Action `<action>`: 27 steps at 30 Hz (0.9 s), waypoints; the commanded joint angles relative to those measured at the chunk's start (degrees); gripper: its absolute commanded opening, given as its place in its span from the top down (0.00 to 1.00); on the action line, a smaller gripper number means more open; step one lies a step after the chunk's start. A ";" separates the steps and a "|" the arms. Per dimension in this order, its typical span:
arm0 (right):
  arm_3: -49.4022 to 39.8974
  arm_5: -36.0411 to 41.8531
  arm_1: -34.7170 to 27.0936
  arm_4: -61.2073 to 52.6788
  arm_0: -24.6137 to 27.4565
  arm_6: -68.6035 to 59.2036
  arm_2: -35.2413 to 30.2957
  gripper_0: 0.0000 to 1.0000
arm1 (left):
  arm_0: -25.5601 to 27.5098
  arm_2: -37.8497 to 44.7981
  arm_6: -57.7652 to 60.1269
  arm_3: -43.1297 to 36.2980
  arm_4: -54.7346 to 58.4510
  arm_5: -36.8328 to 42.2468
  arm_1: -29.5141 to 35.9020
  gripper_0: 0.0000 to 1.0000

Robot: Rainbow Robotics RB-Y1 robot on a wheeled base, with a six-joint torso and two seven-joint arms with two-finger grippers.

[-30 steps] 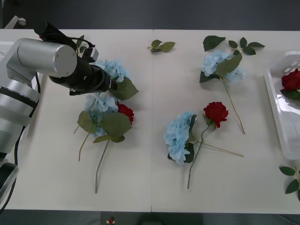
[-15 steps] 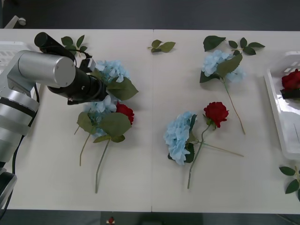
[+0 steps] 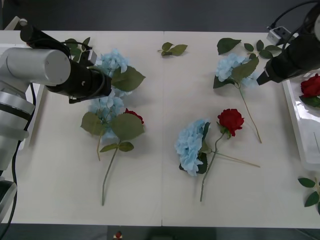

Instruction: Put the red flowers into the right box and the blue flowers into the left box

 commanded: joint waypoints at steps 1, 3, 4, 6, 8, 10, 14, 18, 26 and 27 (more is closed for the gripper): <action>-0.21 -0.50 3.86 5.74 0.25 -0.97 0.02 0.00 | 0.00 5.87 -1.93 -5.74 4.84 2.10 1.69 1.00; 0.59 -0.94 5.44 7.24 0.25 -0.97 0.82 0.00 | 0.00 7.89 -2.19 -7.41 7.39 2.98 2.84 1.00; 0.94 -1.03 5.88 7.68 0.25 -0.88 0.90 0.00 | 0.00 8.33 -2.37 -7.85 8.01 3.16 3.28 1.00; 2.70 -1.65 7.73 8.91 0.25 -0.53 1.08 0.00 | 0.08 9.83 -2.72 -9.52 10.73 3.42 5.38 1.00; 4.98 -2.35 9.40 9.52 0.25 -0.26 1.17 0.00 | 0.08 10.62 -3.07 -10.48 13.37 3.42 7.67 1.00; 7.00 -3.40 11.07 10.40 0.25 0.09 1.26 0.00 | 0.08 11.15 -3.42 -11.10 15.13 3.51 9.34 1.00; 10.52 -6.57 13.44 11.28 0.25 0.79 2.22 0.00 | 0.70 11.23 -3.86 -11.19 15.65 3.42 9.95 1.00; 13.59 -10.35 14.85 11.28 0.25 1.32 4.24 0.00 | 0.96 11.23 -4.21 -11.19 15.30 3.42 10.31 1.00; 18.60 -13.95 17.13 11.10 0.34 2.64 5.56 0.00 | 0.96 11.23 -4.21 -11.19 16.09 3.42 10.75 0.04; 18.78 -13.95 17.22 11.10 0.34 2.72 5.65 0.00 | 0.96 11.23 -4.21 -11.19 16.01 3.42 10.66 0.04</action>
